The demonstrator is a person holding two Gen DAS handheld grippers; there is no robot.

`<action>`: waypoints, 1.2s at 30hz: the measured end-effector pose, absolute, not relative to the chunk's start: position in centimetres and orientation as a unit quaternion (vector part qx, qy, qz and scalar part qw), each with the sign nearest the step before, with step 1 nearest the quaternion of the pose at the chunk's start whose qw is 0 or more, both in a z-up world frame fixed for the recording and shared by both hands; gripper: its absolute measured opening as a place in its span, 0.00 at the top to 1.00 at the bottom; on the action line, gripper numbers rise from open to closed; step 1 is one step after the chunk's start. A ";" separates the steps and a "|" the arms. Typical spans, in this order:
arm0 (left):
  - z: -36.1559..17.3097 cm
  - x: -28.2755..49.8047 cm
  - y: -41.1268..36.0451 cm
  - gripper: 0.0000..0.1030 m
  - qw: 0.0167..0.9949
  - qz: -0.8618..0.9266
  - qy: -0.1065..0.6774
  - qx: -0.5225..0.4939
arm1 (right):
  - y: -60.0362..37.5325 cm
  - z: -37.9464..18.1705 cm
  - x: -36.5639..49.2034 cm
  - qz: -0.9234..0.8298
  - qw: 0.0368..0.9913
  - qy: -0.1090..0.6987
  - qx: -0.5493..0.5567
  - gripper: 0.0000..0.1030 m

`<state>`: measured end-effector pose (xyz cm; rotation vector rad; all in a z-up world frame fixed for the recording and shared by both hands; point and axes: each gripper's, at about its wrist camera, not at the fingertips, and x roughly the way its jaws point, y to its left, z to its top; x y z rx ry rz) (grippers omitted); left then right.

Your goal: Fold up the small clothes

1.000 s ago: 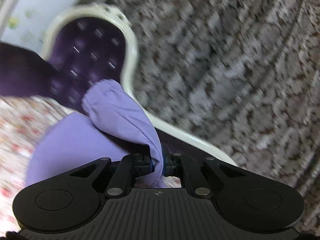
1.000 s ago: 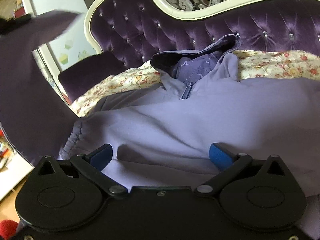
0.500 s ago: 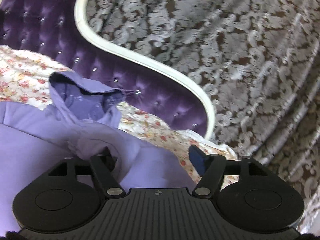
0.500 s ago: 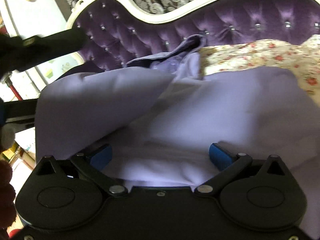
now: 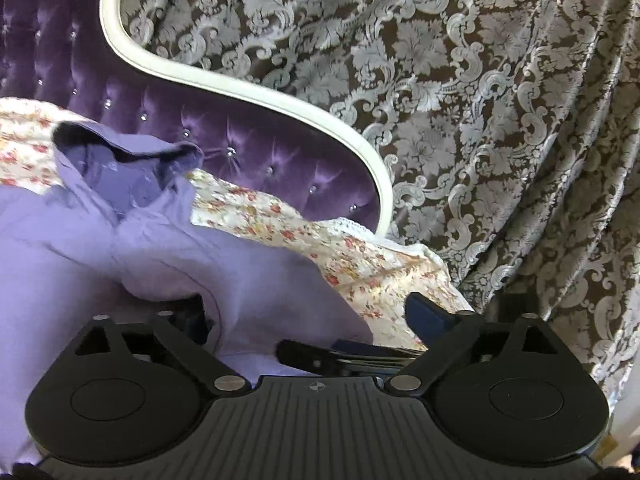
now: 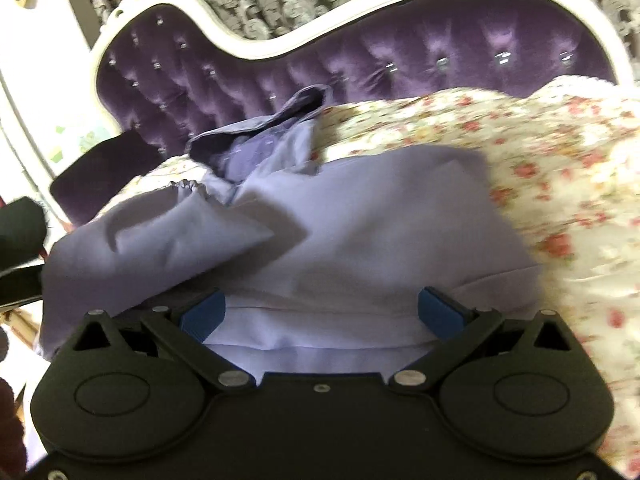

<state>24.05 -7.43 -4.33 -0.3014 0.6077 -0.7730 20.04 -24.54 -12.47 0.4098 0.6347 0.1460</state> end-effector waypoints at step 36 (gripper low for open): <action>-6.8 17.0 -5.8 0.00 0.910 -0.282 0.301 -0.040 | -25.9 -6.7 21.1 0.083 0.953 0.275 0.096 0.01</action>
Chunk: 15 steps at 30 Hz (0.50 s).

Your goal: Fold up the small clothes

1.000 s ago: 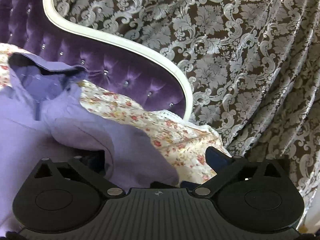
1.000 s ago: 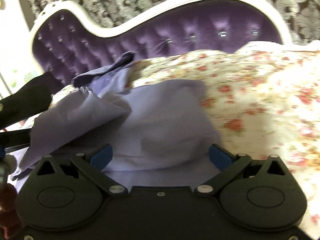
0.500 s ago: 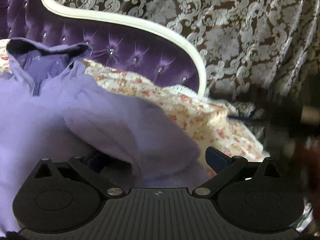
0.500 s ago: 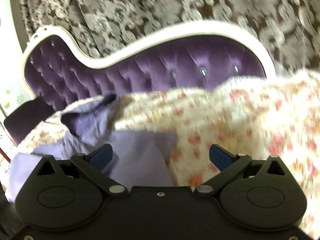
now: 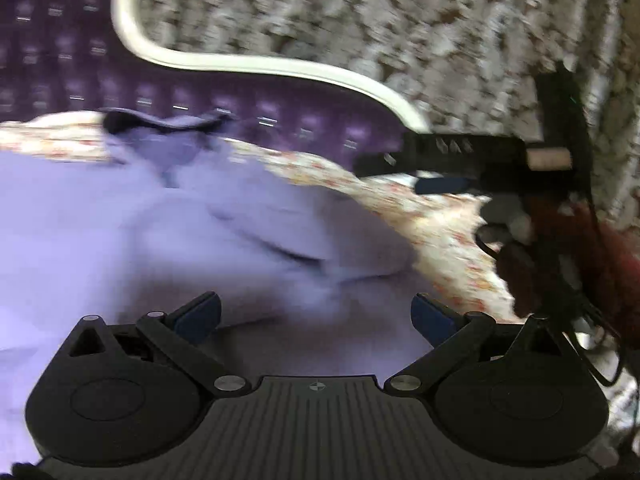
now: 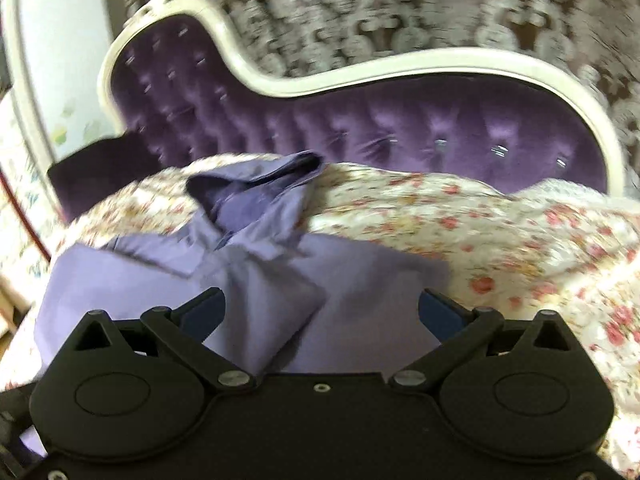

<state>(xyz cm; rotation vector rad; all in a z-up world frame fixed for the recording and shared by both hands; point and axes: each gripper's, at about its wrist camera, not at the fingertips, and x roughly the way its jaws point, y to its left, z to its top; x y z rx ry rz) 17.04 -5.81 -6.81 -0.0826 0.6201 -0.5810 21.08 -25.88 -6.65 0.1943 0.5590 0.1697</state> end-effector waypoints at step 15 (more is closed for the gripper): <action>-8.3 17.9 4.1 0.00 0.930 -0.111 0.347 -0.055 | -15.4 -10.8 24.0 0.071 0.944 0.303 -0.111 0.22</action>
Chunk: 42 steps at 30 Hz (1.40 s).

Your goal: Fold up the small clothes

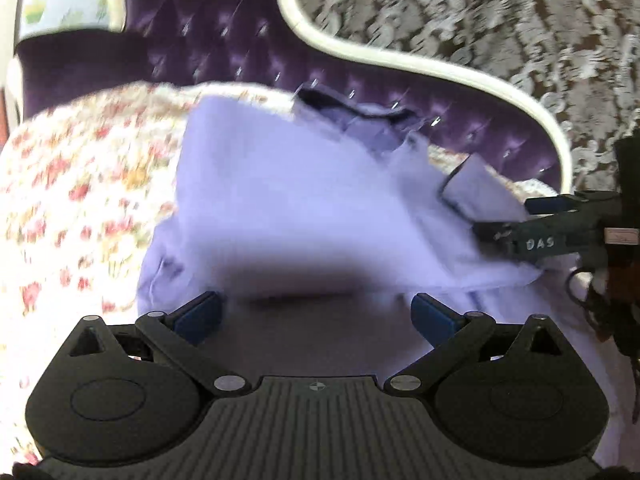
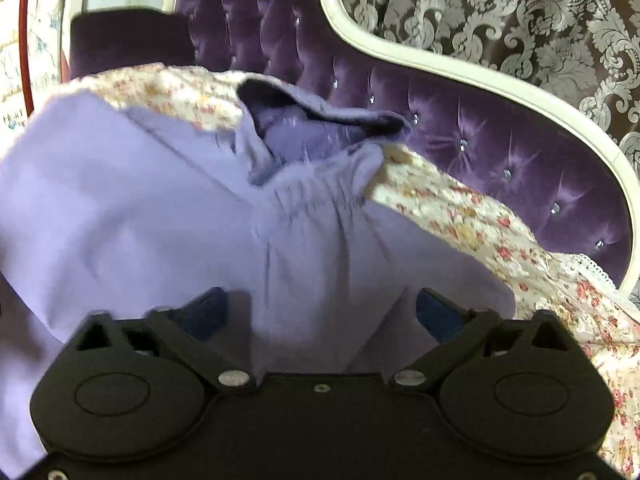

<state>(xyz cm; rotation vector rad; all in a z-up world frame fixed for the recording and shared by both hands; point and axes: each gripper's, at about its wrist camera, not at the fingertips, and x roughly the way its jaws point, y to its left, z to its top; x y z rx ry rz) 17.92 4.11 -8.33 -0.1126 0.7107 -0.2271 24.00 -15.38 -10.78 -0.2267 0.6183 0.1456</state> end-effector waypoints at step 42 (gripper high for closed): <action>-5.2 21.0 7.8 0.00 0.947 -0.049 0.312 -0.064 | -28.5 -7.7 23.9 0.098 0.951 0.237 0.172 0.74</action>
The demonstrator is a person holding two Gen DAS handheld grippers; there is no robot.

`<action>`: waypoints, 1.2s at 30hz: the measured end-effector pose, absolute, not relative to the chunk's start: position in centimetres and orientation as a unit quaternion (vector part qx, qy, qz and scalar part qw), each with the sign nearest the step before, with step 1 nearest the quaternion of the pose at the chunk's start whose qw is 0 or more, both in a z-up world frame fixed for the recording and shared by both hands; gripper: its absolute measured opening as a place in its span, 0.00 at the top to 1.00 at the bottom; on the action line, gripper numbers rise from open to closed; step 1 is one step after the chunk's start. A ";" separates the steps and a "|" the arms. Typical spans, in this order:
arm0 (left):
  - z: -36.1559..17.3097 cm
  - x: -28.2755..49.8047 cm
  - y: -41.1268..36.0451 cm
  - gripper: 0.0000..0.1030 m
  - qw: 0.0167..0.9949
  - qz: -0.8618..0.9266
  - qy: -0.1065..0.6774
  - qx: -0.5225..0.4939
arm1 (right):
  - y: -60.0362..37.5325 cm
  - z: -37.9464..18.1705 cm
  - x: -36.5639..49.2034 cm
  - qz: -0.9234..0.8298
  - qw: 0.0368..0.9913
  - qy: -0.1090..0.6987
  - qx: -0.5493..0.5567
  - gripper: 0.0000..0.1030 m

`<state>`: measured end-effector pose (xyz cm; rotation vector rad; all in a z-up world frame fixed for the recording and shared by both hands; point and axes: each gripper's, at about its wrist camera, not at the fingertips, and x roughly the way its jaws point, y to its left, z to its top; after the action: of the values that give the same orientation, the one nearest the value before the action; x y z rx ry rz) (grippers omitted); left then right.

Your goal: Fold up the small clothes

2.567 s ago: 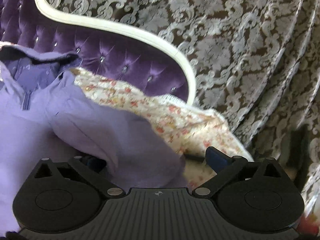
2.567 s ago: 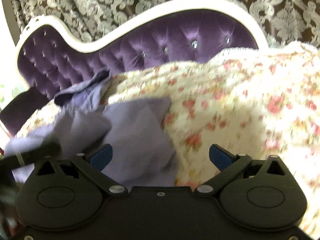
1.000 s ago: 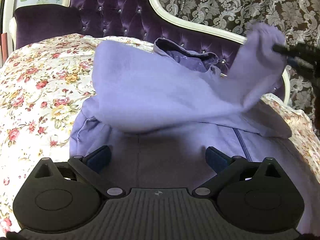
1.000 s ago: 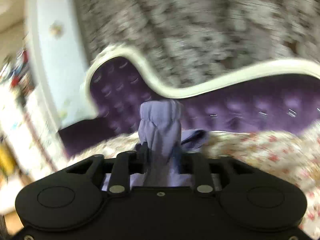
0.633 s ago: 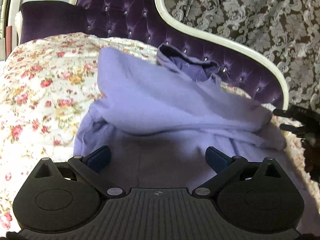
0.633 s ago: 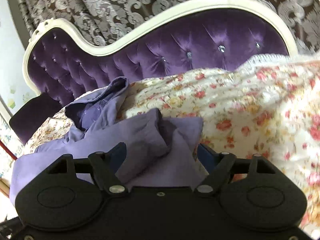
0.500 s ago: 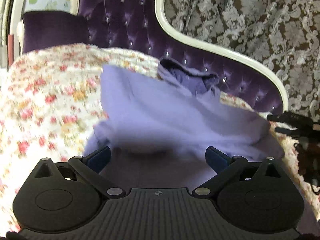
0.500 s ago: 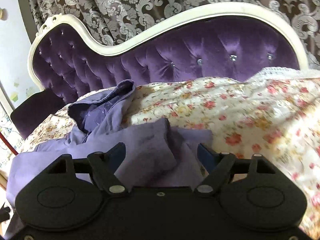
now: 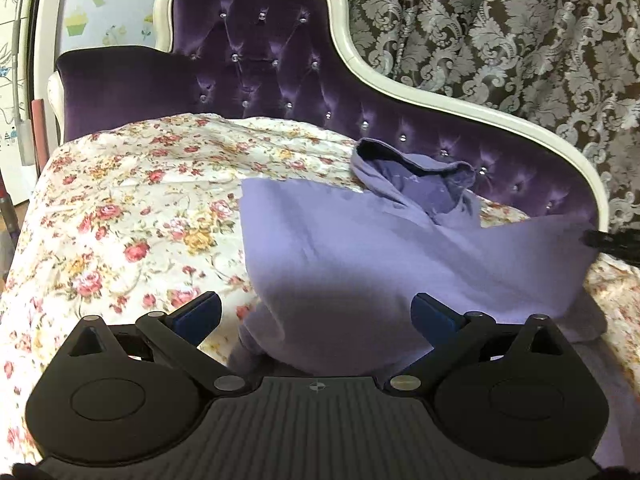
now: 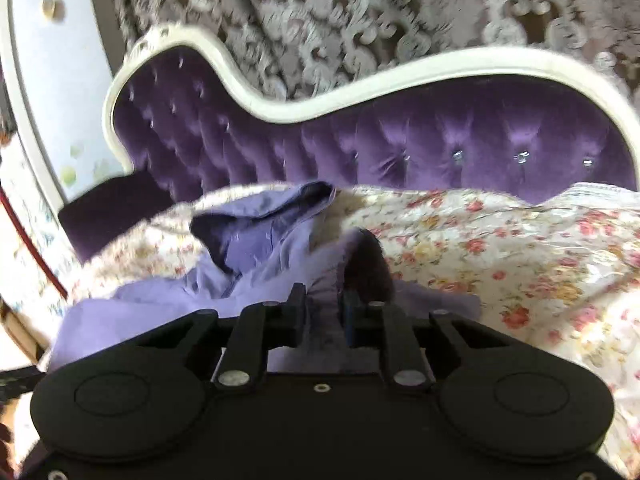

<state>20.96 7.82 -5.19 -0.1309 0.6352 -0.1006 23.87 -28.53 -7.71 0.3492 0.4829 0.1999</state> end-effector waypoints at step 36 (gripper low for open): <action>-10.0 22.4 14.0 0.01 0.924 -0.027 0.380 -0.044 | -7.1 -4.9 32.0 0.361 0.893 0.267 0.028 0.41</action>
<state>22.40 13.98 -10.02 -0.0912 0.7799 -0.0550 31.99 -7.14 -4.91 0.0571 0.5539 0.7494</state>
